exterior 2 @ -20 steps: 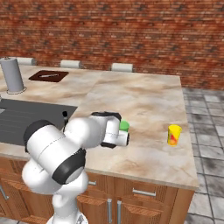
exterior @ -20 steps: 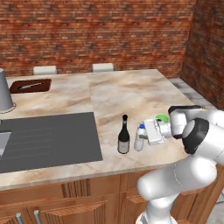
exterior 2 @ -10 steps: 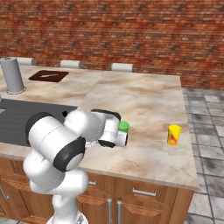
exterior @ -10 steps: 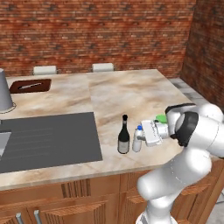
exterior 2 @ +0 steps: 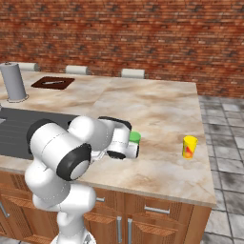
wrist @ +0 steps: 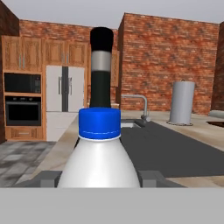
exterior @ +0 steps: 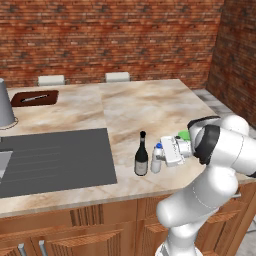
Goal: Place the drinks on the dining counter in a tight cluster.
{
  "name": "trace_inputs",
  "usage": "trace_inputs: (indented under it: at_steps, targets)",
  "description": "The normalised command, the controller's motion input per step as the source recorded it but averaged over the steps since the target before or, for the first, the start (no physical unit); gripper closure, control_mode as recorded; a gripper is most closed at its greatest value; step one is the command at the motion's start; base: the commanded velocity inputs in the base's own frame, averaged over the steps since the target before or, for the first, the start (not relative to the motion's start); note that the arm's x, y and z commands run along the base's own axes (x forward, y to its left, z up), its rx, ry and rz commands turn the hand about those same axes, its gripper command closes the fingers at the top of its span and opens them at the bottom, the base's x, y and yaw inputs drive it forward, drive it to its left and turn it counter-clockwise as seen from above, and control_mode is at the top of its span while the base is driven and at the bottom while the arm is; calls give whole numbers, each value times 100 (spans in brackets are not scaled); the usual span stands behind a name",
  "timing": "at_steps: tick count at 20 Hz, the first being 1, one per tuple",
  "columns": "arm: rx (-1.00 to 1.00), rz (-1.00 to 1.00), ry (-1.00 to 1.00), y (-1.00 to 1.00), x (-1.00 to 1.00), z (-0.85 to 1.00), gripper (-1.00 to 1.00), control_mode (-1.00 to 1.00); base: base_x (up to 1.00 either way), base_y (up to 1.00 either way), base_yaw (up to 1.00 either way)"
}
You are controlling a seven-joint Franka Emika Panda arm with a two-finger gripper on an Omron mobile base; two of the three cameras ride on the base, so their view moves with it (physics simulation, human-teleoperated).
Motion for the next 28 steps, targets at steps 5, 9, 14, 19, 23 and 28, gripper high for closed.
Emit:
trace_inputs:
  at_steps: [5, 9, 14, 19, 23, 28]
  targets:
    - [0, 0, 0, 2, 0, -19, 100, -100, 0, 0, 0]
    - [0, 0, 0, 2, 0, -16, -100, -100, 0, 0, 0]
    - [0, 0, 0, 0, 0, 0, -100, -100, 0, 0, 0]
    - [0, 0, 0, 0, -7, 0, -100, -100, 0, 0, 0]
    - [0, 0, 0, -4, -4, 0, -100, -100, 0, 0, 0]
    - [0, 0, 0, -16, -6, 2, -100, -100, 0, 0, 0]
